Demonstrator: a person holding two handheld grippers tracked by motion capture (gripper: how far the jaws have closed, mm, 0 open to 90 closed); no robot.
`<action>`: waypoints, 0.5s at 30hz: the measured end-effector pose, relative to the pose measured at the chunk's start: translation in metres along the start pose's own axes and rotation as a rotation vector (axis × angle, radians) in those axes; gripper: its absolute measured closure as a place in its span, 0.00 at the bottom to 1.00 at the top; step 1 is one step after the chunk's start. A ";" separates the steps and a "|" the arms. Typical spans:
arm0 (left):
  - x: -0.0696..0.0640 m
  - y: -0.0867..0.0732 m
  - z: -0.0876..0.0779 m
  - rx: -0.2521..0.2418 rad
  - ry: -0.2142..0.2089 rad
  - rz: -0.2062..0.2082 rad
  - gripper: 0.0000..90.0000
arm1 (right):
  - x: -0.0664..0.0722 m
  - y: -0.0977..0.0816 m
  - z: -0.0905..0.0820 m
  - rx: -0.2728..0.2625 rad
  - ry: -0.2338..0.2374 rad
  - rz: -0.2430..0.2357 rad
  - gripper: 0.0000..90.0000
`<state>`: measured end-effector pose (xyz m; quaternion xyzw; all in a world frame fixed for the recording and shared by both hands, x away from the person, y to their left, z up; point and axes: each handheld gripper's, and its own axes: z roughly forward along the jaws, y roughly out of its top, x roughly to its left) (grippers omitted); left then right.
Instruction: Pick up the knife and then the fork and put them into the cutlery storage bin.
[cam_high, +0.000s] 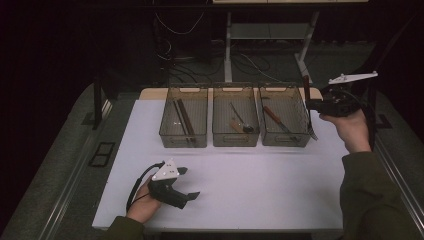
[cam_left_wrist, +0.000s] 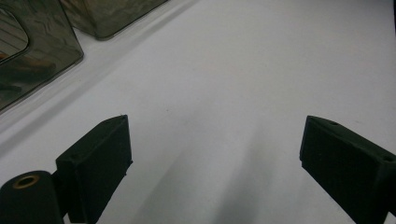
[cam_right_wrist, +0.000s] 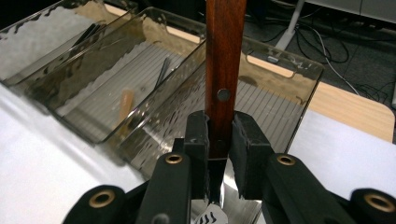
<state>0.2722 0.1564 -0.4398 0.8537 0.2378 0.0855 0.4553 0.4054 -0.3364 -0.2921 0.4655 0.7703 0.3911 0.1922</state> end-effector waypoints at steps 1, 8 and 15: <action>0.000 0.000 0.000 0.000 0.000 0.000 0.10 | -0.001 0.002 0.002 -0.005 -0.005 0.002 0.86; -0.001 0.000 0.000 -0.004 -0.003 -0.001 0.10 | -0.007 0.016 0.021 -0.016 -0.031 0.019 0.86; -0.001 0.000 0.000 -0.012 -0.004 -0.008 0.10 | -0.012 0.019 0.041 -0.033 -0.046 0.031 0.86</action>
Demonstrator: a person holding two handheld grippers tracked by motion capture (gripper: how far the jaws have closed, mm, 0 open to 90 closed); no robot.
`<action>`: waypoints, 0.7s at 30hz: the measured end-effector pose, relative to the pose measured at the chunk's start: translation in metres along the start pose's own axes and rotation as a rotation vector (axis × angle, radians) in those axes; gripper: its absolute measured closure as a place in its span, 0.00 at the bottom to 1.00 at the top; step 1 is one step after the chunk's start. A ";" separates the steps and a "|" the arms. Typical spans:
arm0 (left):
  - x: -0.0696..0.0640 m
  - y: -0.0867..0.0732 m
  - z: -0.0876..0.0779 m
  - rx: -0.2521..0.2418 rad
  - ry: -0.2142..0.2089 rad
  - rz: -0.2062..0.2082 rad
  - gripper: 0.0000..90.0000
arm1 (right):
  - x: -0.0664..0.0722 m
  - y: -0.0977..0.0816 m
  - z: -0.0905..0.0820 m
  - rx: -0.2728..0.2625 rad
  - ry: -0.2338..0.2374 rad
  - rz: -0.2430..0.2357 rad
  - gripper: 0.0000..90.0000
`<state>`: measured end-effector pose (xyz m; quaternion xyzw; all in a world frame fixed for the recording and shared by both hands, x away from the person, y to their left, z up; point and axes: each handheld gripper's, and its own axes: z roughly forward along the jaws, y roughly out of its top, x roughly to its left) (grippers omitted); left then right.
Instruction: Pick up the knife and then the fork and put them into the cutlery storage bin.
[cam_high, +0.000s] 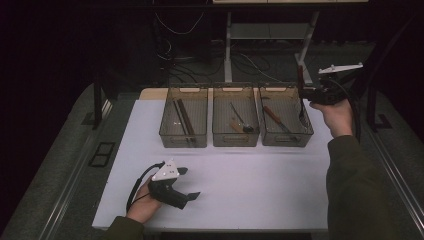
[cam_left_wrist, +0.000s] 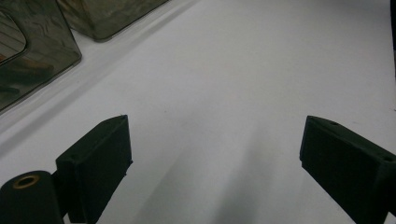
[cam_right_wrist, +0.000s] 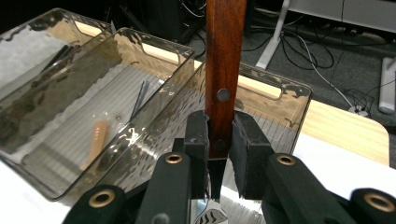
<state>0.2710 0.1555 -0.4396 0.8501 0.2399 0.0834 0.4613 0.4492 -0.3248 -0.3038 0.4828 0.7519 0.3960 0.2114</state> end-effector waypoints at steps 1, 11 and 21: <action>0.000 0.000 0.000 0.000 0.000 0.000 0.10 | 0.000 -0.001 0.004 0.010 0.001 -0.006 0.86; 0.000 0.000 0.000 -0.004 -0.002 -0.006 0.10 | -0.002 -0.011 0.028 0.070 -0.027 0.010 0.86; 0.000 0.000 0.000 -0.003 -0.001 -0.006 0.10 | -0.006 -0.036 0.045 0.102 -0.028 0.039 0.86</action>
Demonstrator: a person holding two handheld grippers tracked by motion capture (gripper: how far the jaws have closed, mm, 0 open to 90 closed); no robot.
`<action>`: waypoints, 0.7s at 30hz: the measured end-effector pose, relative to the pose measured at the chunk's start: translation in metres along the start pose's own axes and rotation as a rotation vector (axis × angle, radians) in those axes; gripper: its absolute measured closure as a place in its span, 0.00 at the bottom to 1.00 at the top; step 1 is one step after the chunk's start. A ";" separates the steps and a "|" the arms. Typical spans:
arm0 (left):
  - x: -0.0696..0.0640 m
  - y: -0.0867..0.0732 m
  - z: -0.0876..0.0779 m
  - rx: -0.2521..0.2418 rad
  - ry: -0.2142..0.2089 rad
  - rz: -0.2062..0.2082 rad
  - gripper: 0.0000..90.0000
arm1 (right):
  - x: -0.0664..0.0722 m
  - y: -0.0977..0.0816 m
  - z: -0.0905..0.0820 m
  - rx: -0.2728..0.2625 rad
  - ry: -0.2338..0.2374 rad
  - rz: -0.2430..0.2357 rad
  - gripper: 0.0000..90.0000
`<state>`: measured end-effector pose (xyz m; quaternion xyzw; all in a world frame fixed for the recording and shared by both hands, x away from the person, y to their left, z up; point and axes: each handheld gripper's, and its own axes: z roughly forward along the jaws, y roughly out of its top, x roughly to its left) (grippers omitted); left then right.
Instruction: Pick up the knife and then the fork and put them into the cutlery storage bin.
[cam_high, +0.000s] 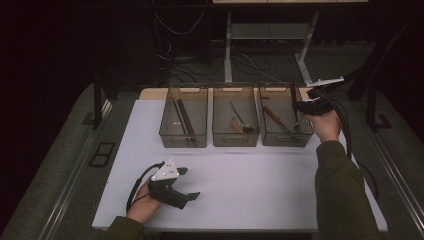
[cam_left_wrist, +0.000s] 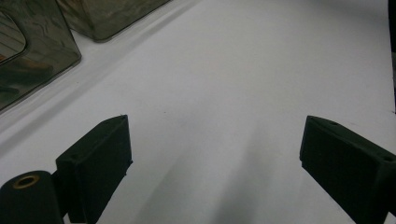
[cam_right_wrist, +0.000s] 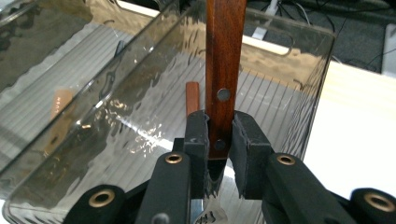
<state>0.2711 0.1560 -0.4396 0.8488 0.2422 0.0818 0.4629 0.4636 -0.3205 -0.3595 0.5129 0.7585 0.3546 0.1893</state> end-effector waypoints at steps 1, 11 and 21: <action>0.000 0.000 0.000 0.000 0.000 -0.002 0.10 | 0.000 -0.001 0.001 0.006 -0.004 -0.003 0.86; 0.000 0.000 0.000 0.001 0.000 0.002 0.10 | -0.001 -0.010 0.009 0.067 -0.014 -0.007 0.86; 0.000 0.000 0.000 0.003 -0.002 0.004 0.10 | -0.006 -0.009 0.005 0.021 0.001 0.029 0.58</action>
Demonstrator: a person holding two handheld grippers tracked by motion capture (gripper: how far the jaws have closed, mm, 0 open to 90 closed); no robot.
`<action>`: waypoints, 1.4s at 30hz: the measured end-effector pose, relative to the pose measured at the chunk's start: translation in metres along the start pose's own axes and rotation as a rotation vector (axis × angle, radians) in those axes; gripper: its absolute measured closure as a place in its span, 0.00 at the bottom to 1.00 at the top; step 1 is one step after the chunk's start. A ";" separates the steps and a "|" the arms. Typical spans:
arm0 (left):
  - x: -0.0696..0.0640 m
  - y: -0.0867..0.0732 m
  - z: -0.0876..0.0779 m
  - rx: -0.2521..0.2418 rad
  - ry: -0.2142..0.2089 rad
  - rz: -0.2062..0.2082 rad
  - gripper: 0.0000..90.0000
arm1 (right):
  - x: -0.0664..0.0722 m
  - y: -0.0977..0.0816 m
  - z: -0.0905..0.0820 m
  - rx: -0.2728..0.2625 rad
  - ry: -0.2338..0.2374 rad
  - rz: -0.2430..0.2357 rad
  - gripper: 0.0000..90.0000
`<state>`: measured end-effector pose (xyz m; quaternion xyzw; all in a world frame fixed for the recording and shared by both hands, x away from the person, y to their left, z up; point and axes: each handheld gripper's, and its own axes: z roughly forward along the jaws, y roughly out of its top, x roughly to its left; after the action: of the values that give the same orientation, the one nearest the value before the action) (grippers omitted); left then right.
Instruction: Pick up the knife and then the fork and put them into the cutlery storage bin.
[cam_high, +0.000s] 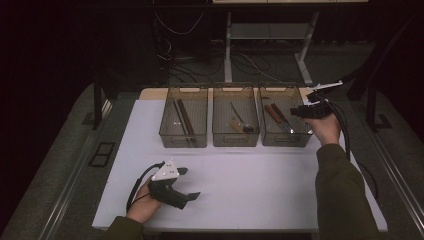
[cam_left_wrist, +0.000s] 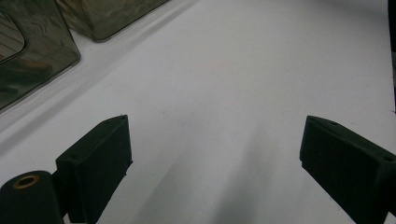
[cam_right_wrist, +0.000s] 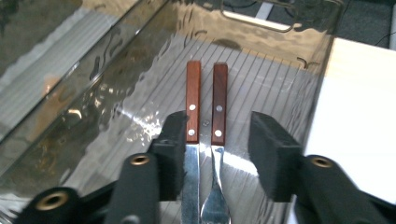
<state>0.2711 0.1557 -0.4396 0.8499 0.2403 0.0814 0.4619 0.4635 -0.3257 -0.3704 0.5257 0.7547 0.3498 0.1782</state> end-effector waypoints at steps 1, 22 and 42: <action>0.000 0.000 0.000 -0.001 0.000 0.001 0.10 | -0.001 0.000 -0.001 -0.006 0.009 0.008 0.55; 0.002 0.000 0.002 0.000 0.000 -0.008 0.10 | 0.018 -0.007 -0.026 -0.085 0.104 -0.074 0.23; 0.002 0.000 0.001 0.002 0.004 -0.003 0.10 | 0.045 -0.054 -0.054 -0.190 0.160 -0.095 0.17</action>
<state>0.2730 0.1553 -0.4405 0.8498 0.2425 0.0820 0.4607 0.3756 -0.3135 -0.3672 0.4404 0.7541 0.4517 0.1826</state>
